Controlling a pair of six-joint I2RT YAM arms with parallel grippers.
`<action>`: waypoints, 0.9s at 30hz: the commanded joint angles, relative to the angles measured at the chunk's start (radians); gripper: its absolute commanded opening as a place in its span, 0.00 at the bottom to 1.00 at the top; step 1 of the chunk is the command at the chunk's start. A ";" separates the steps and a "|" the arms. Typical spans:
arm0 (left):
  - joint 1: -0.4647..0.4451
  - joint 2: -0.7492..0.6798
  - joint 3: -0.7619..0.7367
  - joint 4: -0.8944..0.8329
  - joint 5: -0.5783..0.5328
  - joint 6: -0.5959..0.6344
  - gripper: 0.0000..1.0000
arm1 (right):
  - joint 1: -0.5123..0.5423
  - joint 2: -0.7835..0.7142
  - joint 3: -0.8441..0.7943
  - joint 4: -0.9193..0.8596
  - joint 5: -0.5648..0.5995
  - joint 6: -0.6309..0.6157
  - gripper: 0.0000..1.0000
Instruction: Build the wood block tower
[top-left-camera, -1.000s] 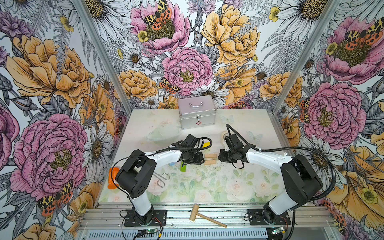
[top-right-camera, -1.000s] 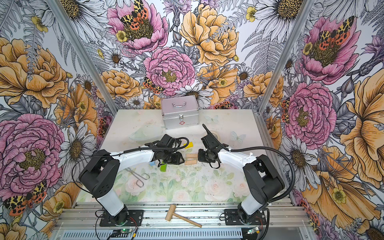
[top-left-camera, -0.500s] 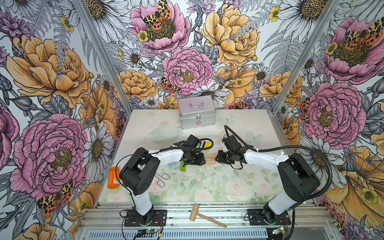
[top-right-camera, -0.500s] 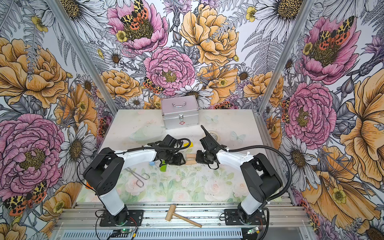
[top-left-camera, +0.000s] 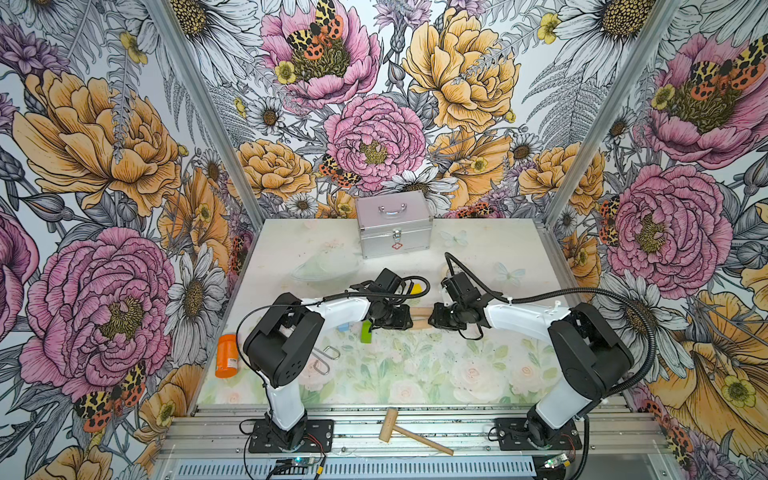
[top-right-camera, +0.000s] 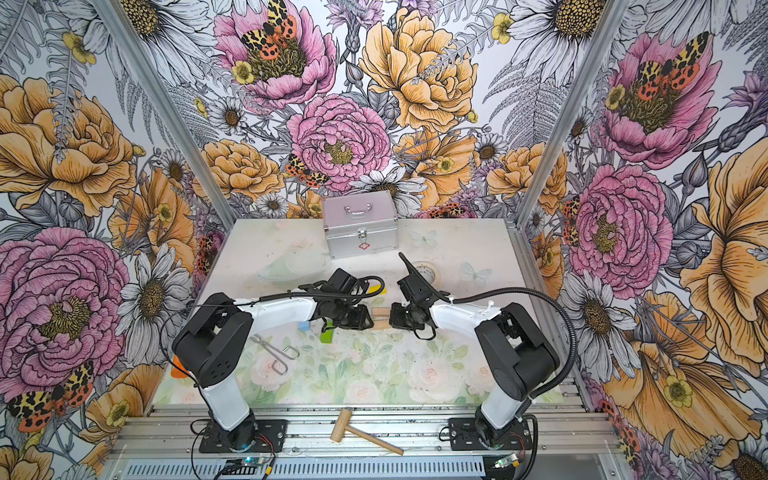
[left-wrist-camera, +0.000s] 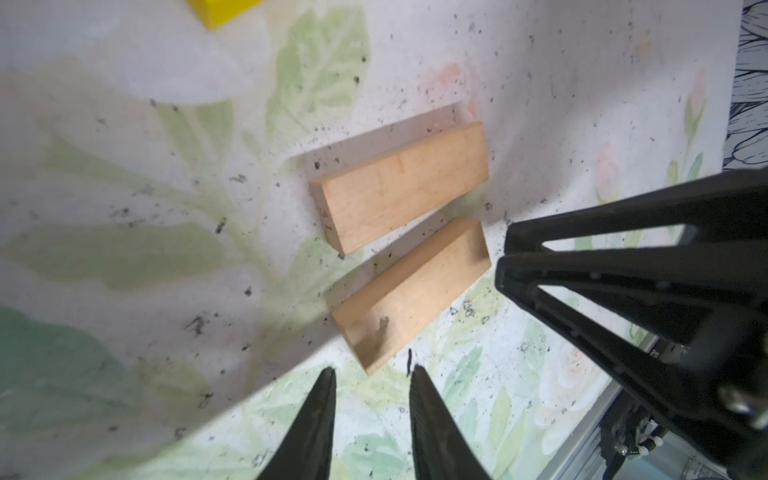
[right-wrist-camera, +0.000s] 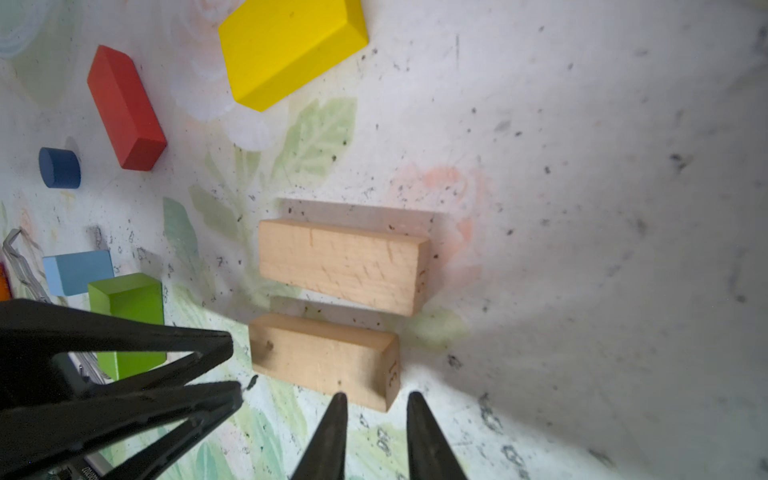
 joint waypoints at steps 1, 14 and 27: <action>-0.006 0.014 0.025 0.006 0.027 -0.002 0.32 | 0.007 0.019 -0.006 0.026 -0.008 0.011 0.27; -0.007 0.067 0.027 0.007 0.029 -0.005 0.28 | 0.008 0.036 -0.013 0.041 -0.011 0.016 0.27; -0.007 0.074 0.044 0.007 0.026 -0.006 0.23 | 0.007 0.040 -0.026 0.056 -0.015 0.025 0.23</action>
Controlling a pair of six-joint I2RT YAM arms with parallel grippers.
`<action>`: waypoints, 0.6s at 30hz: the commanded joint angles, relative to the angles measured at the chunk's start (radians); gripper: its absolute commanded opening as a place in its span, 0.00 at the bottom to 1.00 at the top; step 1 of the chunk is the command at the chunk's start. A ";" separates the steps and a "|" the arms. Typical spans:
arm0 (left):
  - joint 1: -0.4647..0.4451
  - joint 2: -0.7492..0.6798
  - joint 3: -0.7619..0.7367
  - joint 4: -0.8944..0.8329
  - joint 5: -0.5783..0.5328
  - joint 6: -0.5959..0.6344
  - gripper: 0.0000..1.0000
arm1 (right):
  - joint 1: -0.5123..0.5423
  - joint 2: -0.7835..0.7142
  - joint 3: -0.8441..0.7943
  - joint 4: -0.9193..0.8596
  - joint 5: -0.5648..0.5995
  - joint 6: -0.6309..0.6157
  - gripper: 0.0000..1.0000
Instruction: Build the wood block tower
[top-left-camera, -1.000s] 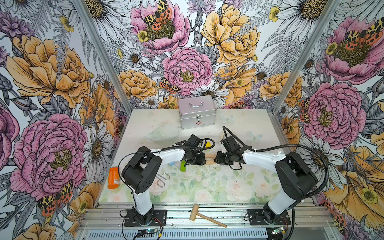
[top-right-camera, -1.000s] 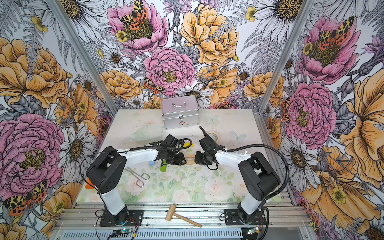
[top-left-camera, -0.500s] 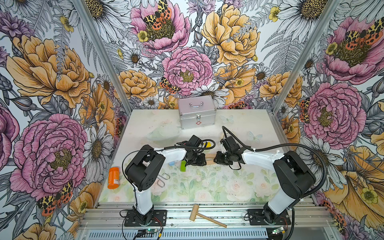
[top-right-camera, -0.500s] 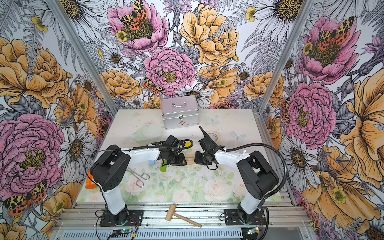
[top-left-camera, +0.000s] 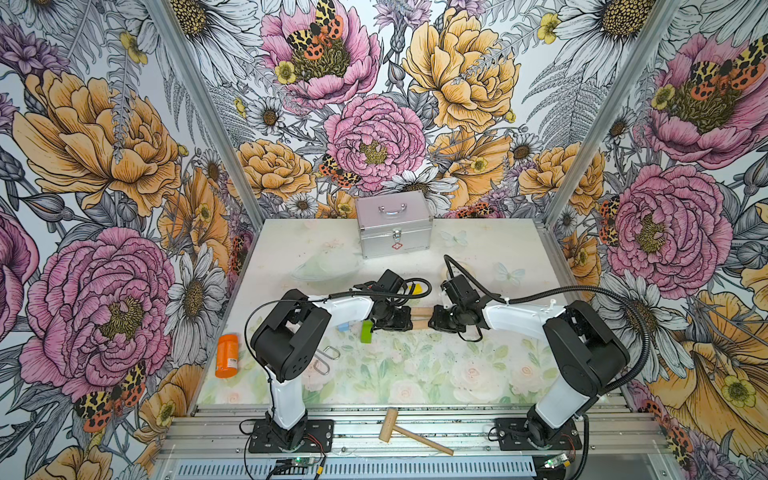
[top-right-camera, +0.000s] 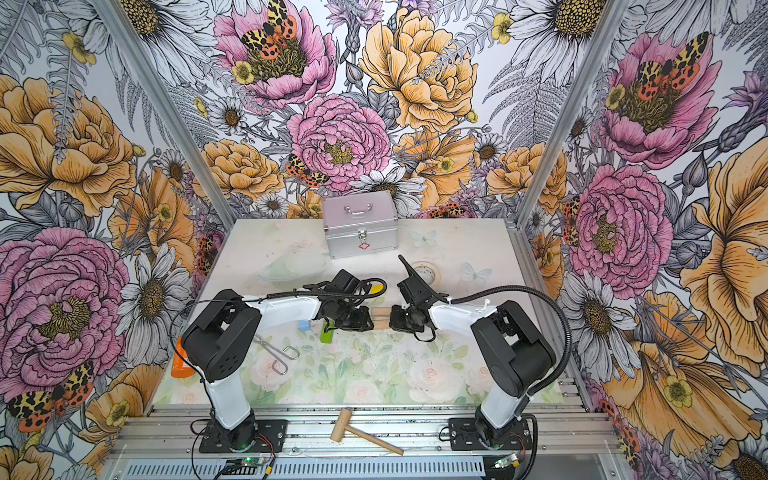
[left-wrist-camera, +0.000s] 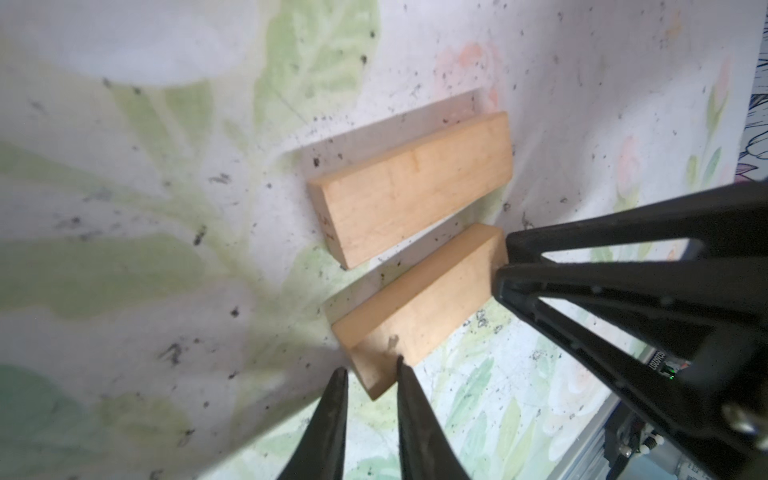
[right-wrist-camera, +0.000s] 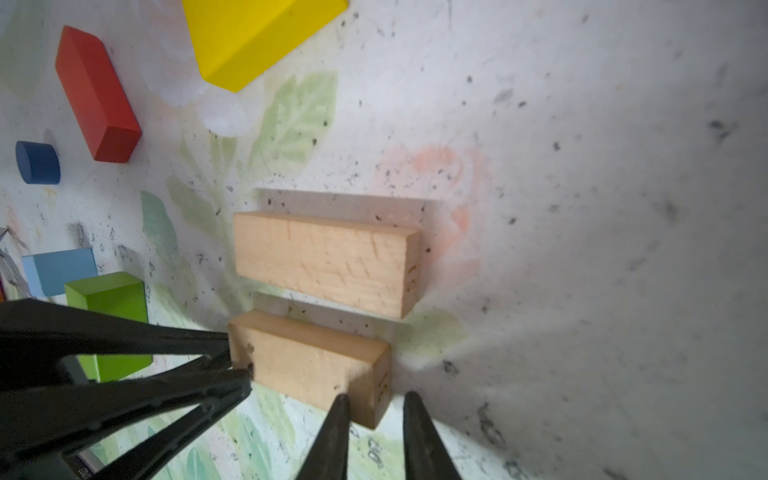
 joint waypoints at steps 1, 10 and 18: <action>-0.006 0.021 0.023 0.005 0.010 -0.005 0.23 | 0.007 0.017 -0.006 0.026 -0.005 0.010 0.21; -0.008 0.030 0.034 0.005 0.010 -0.005 0.21 | 0.007 0.018 -0.006 0.029 -0.002 0.012 0.17; -0.007 0.037 0.048 0.006 0.011 -0.007 0.20 | 0.005 0.023 -0.001 0.029 0.000 0.014 0.16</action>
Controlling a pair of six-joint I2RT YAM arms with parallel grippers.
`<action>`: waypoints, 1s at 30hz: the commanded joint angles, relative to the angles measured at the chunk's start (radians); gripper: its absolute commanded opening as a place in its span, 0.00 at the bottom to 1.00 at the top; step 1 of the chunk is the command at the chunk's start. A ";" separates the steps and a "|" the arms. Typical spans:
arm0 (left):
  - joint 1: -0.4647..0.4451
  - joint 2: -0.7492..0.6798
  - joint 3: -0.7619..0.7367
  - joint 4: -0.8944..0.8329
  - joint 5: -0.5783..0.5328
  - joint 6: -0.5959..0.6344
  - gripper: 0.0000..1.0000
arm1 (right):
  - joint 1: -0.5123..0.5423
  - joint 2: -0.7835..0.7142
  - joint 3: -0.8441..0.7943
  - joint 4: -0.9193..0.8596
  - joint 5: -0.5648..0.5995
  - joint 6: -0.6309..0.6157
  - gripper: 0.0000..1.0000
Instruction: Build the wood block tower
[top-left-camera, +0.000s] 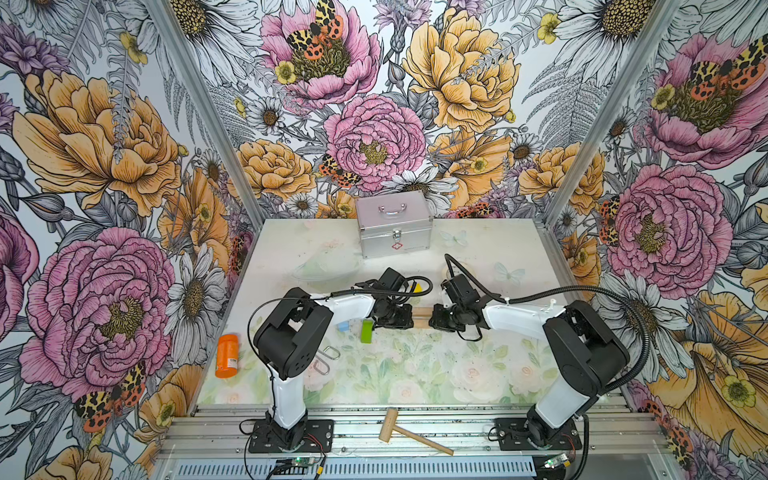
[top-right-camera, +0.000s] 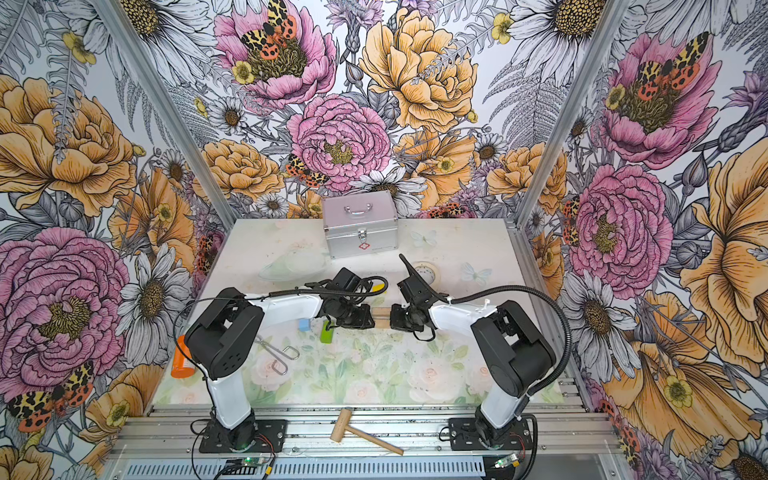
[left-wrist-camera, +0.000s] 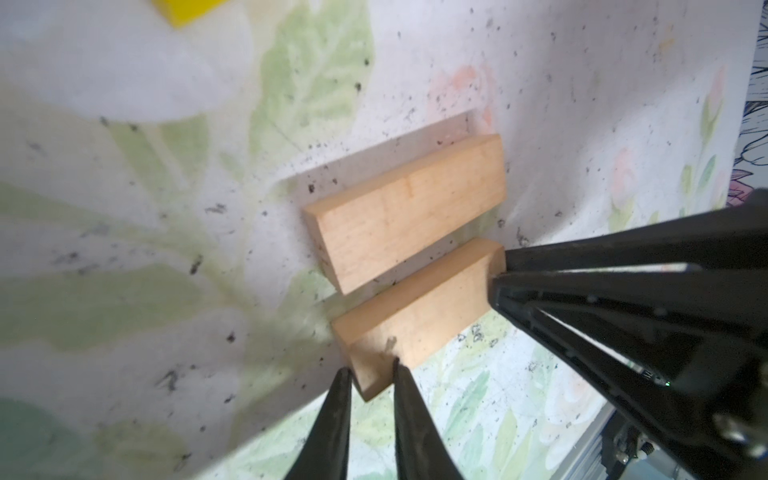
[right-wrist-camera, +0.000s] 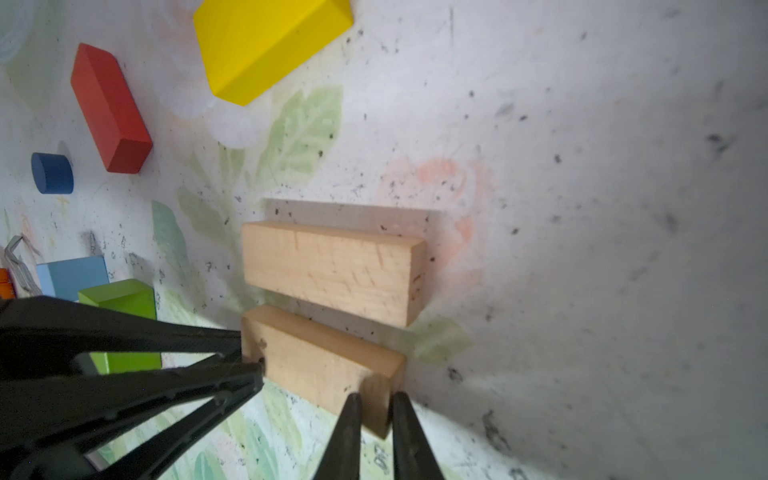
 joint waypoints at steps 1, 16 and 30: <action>-0.007 0.018 0.022 0.006 0.009 -0.007 0.20 | 0.006 0.023 0.000 0.016 0.004 0.003 0.16; -0.005 0.032 0.034 0.006 0.007 -0.007 0.20 | -0.004 0.036 0.019 0.017 0.007 -0.001 0.16; -0.004 0.038 0.045 0.006 0.010 -0.007 0.21 | -0.014 0.051 0.037 0.017 0.005 -0.004 0.16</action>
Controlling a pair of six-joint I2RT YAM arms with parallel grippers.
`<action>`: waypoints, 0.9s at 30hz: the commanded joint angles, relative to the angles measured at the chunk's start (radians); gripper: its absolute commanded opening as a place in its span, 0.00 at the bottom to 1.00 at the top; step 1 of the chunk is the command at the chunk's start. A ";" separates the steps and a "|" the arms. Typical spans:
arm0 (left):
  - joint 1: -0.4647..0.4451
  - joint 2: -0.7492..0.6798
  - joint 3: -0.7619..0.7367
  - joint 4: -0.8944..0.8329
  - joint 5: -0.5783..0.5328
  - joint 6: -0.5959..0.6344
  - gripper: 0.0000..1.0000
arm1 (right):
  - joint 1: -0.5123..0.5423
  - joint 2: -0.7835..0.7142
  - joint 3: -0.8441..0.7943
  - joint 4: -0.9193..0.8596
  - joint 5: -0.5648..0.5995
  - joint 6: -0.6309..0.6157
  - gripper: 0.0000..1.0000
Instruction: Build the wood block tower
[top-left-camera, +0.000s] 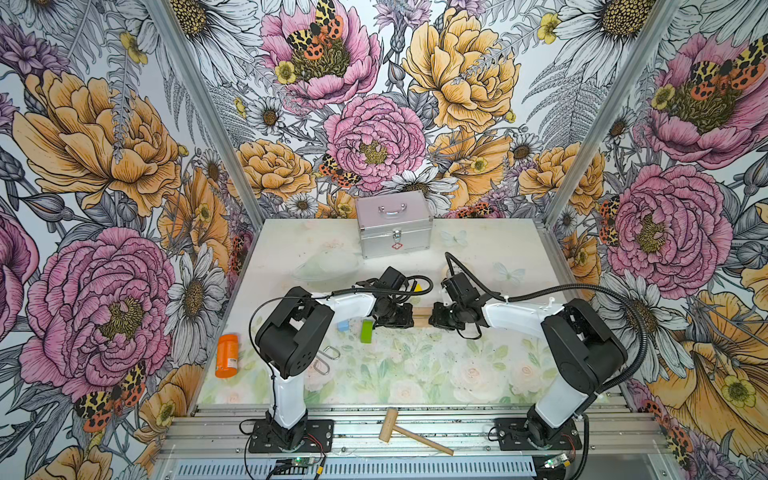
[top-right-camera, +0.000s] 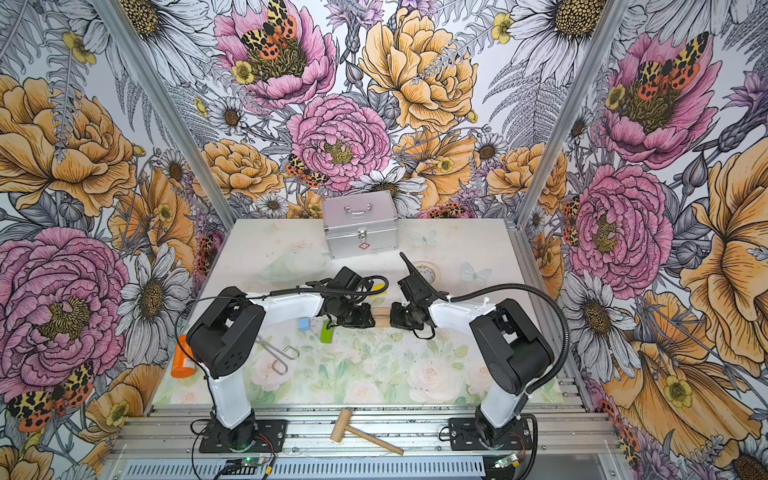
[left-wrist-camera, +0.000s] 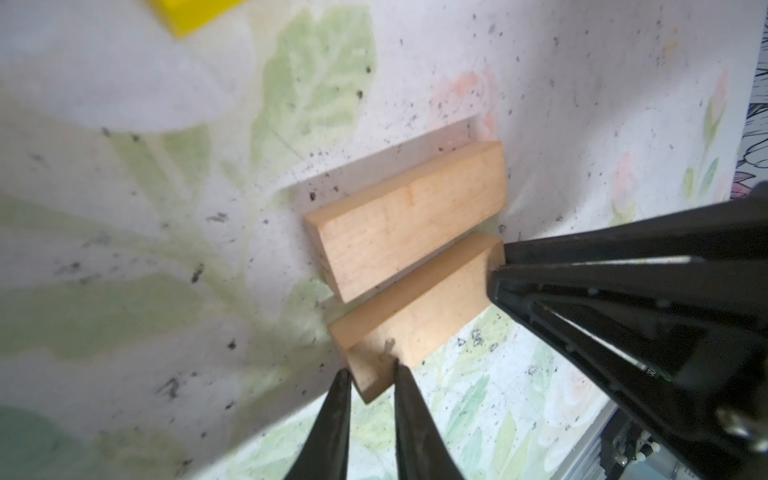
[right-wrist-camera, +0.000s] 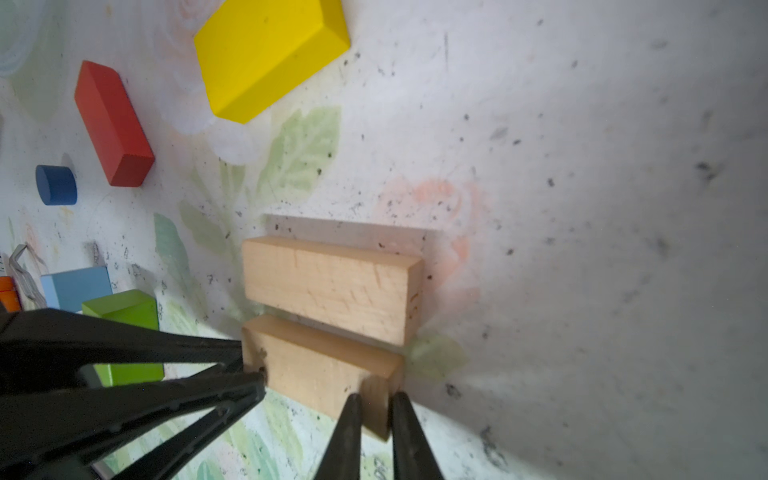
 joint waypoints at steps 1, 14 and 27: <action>-0.003 0.028 0.028 0.022 0.008 -0.007 0.21 | -0.004 0.036 0.022 0.012 0.008 -0.003 0.16; 0.001 0.035 0.038 0.021 0.001 -0.007 0.21 | -0.008 0.043 0.028 0.013 0.011 -0.003 0.16; 0.007 0.042 0.044 0.024 -0.014 -0.016 0.21 | -0.007 0.052 0.035 0.013 0.009 -0.002 0.16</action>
